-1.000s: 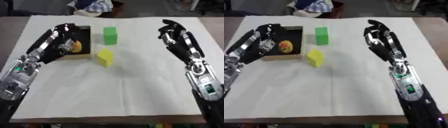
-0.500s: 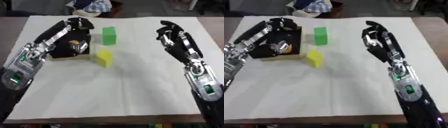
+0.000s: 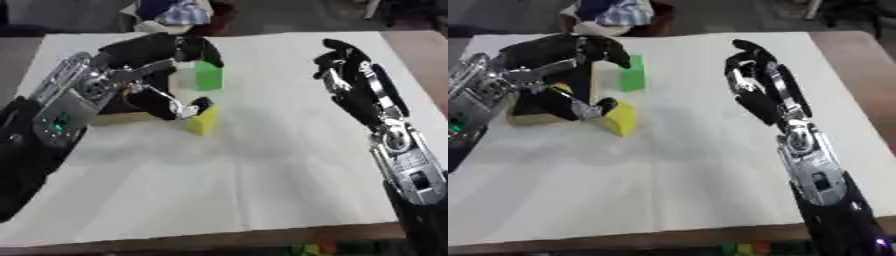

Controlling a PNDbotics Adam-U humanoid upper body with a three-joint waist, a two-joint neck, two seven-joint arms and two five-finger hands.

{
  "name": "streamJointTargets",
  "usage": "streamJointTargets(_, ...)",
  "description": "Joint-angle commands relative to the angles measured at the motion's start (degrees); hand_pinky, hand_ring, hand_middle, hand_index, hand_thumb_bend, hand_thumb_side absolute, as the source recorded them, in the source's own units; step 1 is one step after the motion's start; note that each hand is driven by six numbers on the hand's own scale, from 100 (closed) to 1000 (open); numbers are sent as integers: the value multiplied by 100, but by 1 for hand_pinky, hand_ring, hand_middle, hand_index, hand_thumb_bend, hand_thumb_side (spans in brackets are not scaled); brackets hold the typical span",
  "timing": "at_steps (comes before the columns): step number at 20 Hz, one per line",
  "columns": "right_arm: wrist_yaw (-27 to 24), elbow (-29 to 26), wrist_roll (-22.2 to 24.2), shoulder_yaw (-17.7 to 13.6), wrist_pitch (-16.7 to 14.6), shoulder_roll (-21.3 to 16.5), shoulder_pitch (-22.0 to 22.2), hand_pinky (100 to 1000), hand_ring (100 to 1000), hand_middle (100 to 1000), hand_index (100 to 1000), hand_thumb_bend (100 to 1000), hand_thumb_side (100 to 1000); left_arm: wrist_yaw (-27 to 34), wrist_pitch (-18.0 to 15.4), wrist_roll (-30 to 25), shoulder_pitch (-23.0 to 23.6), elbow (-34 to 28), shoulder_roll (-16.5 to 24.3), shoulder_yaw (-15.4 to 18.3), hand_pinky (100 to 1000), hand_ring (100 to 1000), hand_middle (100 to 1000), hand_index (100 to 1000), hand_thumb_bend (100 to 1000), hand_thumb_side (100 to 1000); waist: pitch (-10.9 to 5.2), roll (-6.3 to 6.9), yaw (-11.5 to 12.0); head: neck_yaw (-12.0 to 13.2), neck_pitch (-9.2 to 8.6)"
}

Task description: Pick up objects on the table and place them in the box.

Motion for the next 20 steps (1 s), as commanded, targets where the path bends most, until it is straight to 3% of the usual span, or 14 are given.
streamJointTargets(1, -39, -150, -43, -57, -9, -37, -40, 754, 622, 670, 892, 100, 655, -378, -365, -332, -258, 264, -27, -34, 819, 925, 829, 894, 446, 459, -72, 47, -38, 5, 27)
streamJointTargets(9, -79, -170, -74, -67, 1, 2, -1, 753, 621, 670, 892, 100, 658, -1545, -978, -754, -599, 1368, -477, 153, 821, 825, 812, 896, 553, 412, -73, 59, -190, 58, 27)
streamJointTargets(15, -92, -173, -78, -66, 3, 17, 19, 753, 621, 669, 892, 100, 660, -2533, -1161, -541, -699, 2051, -722, 443, 817, 806, 805, 892, 581, 392, -69, 70, -272, 111, 27)
streamJointTargets(20, -99, -166, -82, -64, 3, 17, 33, 752, 621, 669, 893, 100, 661, -2964, -1247, -439, -681, 2403, -810, 575, 814, 806, 796, 885, 577, 373, -68, 83, -294, 112, 27)
